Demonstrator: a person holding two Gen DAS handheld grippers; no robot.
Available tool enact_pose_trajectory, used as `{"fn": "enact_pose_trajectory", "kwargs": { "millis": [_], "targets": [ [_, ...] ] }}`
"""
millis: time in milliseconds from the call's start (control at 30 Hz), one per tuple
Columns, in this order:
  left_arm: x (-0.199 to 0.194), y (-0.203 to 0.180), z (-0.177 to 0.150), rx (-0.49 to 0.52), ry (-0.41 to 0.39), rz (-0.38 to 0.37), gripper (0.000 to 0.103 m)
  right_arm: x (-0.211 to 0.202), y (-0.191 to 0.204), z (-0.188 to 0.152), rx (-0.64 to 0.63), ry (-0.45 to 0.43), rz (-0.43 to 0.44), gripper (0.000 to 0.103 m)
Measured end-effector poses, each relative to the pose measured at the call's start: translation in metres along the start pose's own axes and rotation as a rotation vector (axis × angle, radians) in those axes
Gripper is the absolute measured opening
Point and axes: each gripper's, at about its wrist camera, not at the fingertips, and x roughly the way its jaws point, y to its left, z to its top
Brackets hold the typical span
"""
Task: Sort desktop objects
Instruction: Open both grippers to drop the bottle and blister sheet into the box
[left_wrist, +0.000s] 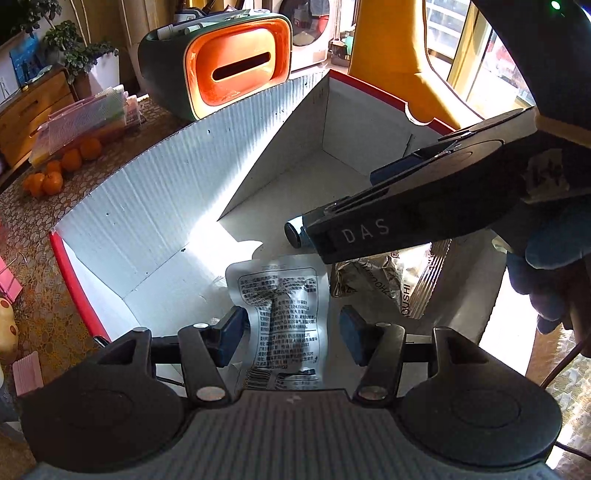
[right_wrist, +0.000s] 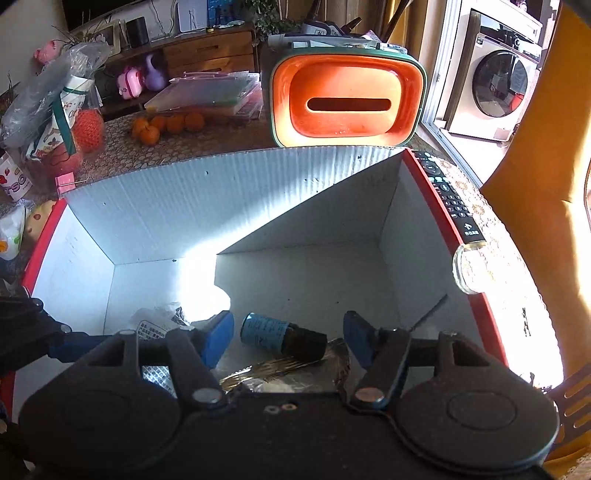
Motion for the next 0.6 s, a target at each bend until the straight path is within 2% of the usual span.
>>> {"fn": "enact_pose_trajectory", "kwargs": {
  "millis": [100,133,300,600],
  "targets": [
    [-0.003,-0.001,0.000,-0.003,-0.013,0.010,0.061,-0.003,-0.003,0.000,0.018,-0.013,0.007,0.077],
    [-0.005,-0.001,0.000,-0.008,-0.022,0.019,0.066,-0.004,-0.003,-0.001,0.022,-0.018,0.007,0.078],
    [-0.017,0.002,-0.002,-0.047,-0.067,0.036,0.077,-0.012,-0.004,-0.002,0.041,-0.040,0.020,0.082],
    [-0.052,-0.007,-0.012,-0.047,-0.173,0.025,0.079,-0.033,0.000,-0.006,0.045,-0.088,0.042,0.086]
  ]
}}
